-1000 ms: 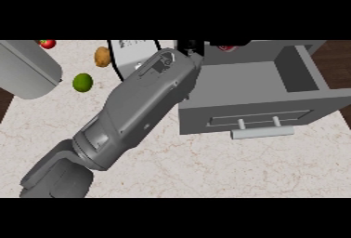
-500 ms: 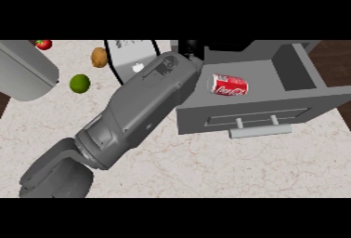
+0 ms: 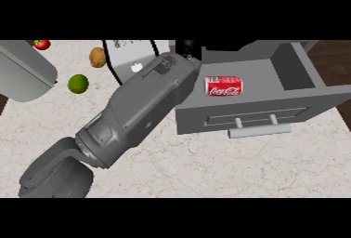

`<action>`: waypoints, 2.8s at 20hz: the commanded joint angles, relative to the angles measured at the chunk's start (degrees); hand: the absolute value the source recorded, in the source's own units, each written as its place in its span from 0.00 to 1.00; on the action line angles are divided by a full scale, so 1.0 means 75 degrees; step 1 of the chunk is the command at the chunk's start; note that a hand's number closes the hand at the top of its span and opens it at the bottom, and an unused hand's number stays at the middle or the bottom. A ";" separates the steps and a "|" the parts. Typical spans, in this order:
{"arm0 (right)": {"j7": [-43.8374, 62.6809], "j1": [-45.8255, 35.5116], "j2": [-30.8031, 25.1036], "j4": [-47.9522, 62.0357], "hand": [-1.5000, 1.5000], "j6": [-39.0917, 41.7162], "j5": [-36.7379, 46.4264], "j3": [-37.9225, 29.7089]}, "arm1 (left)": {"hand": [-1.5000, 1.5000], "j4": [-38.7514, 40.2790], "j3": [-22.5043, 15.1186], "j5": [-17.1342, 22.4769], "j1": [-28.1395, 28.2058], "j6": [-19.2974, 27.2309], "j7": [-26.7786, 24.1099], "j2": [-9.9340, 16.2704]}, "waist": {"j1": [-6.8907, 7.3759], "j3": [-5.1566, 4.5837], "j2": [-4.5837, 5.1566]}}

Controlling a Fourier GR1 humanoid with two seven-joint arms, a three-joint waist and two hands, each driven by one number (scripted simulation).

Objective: Pick up the can, place it into the drawer and close the drawer

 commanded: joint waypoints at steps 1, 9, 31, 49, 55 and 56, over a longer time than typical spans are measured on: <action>-0.0056 0.0207 0.0054 -0.0164 0.00 0.0183 -0.0202 -0.0062 | 0.00 0.0004 -0.0037 0.0299 0.0146 -0.0041 -0.0363 -0.0002 | -0.0072 0.0000 -0.0009; -0.1462 -0.0392 -0.0571 -0.0569 0.00 0.0944 0.1633 -0.0147 | 0.00 0.0068 0.0192 0.0478 0.0026 -0.0400 -0.0928 -0.0002 | 0.0203 -0.0002 -0.0005; -0.2177 -0.3900 -0.0321 0.1578 0.00 -0.1094 0.9608 0.4383 | 0.00 -0.0647 0.0088 0.0621 -0.0270 0.0148 -0.0449 0.0134 | 0.0936 -0.0019 -0.0132; -0.3327 -0.6523 -0.0699 0.7693 0.00 -0.3616 1.2885 0.5375 | 0.00 -0.2106 0.0069 -0.0061 0.0868 0.0207 0.0491 0.1483 | 0.1069 -0.0013 -0.0142; -0.3697 -0.7274 -0.0840 0.9856 0.00 -0.4593 1.3044 0.4853 | 0.00 -0.2961 0.0064 -0.0384 0.1131 0.0346 0.0960 0.2234 | 0.1068 -0.0008 -0.0138; -0.3528 -0.7520 -0.0639 1.0365 0.00 -0.4975 1.3251 0.4859 | 0.00 -0.3048 -0.0019 -0.0413 0.1086 0.0535 0.1174 0.2107 | 0.1105 -0.0006 -0.0129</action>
